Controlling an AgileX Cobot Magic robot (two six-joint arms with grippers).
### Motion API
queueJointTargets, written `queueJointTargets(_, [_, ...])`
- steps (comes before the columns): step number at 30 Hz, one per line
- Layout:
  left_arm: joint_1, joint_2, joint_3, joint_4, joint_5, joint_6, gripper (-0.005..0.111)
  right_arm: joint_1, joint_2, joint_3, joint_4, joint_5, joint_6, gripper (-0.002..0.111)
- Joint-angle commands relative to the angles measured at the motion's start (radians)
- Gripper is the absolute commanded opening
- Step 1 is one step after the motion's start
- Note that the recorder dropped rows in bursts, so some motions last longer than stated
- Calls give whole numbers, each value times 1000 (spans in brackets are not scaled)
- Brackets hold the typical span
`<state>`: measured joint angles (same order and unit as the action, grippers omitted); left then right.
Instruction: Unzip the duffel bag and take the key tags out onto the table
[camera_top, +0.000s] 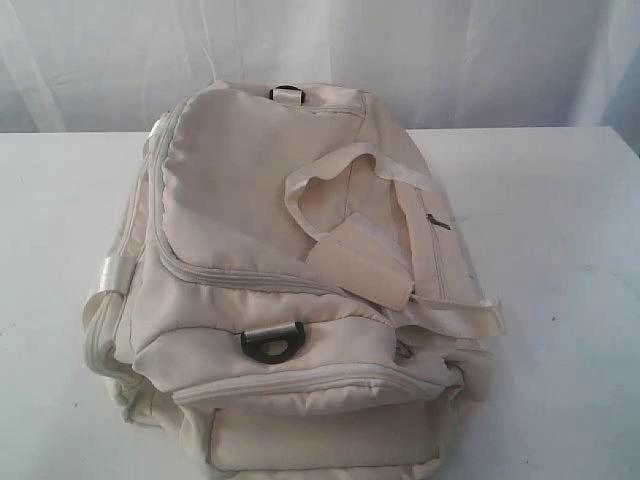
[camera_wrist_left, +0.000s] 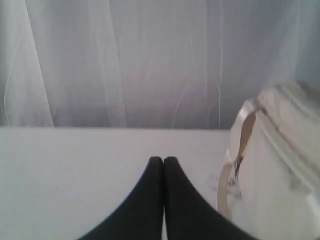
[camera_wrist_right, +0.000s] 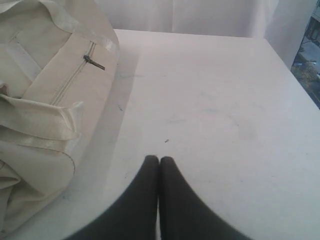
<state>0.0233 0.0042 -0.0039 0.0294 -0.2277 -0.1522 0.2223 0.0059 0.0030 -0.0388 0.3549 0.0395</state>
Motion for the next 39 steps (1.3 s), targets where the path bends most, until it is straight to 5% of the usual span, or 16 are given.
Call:
queueJointTargets(1, [2,-4,4,-12,-278,3,0,6,-6,-3,-3,-19,2,0])
queueJointTargets(4, [2,4,-27,-129,-379,-8,0,6,-6,-3,-3,-19,2,0])
queueJointTargets(9, [2,165,-260,-164,-272,-8,0,6,-6,-3,-10,-12,2,0])
queueJointTargets(15, [2,442,-568,-155,208,-3,0,6,-6,-3,-9,-49,2,0])
queueJointTargets(20, [2,644,-795,-196,669,164,0,6,-6,-3,-9,-294,2,0])
queueJointTargets(27, [2,890,-1034,-751,1131,753,0,6,-6,-3,-9,-746,16,0])
queueJointTargets(30, [2,979,-1095,-971,1283,909,0,6,-6,-3,-14,-915,166,0])
queueJointTargets(33, [2,1043,-1133,-1073,1354,972,0,6,-6,-42,-54,-701,306,0])
queueJointTargets(39, [-62,1130,-1200,-1049,1362,972,0,8,74,-193,-9,-108,505,0])
